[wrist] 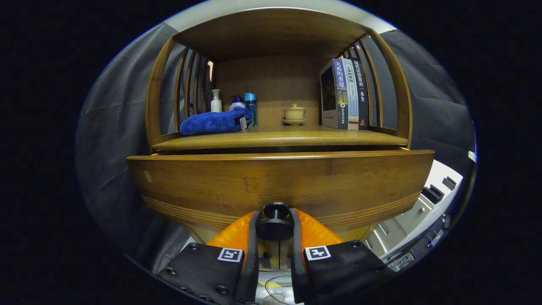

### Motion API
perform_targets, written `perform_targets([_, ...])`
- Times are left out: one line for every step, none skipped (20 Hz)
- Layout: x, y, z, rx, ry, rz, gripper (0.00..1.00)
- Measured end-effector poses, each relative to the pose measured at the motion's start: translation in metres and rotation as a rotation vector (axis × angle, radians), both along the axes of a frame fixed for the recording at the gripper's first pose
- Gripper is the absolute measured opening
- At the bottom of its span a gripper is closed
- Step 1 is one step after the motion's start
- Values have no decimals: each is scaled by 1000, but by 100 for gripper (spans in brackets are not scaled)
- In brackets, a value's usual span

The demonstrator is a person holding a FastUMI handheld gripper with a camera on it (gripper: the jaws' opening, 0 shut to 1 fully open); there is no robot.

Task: Pull open the drawer, take out the items inside it, and place them on the countertop above the cabinet.

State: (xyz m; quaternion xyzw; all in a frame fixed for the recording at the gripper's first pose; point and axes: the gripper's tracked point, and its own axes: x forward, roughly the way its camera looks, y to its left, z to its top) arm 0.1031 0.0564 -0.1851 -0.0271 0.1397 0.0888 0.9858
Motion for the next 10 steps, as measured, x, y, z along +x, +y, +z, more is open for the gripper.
perform_targets([-7,-3,1,-6,4,-5,40])
perform_targets([-12,-3,1,-15,15,-6,40])
perform_targets([-17,-2,1,-16,21,-9,40])
perform_targets([-24,-1,1,-17,26,-8,40])
perform_targets([-30,-3,2,-22,25,-5,40])
perform_targets([-36,-5,0,-33,32,-2,40])
perform_targets([-44,-6,-3,-44,45,1,40])
perform_targets([-53,-6,-6,-51,58,6,40])
perform_targets([-58,-6,-4,-54,51,9,40])
perform_targets([-64,-7,-6,-64,58,16,40])
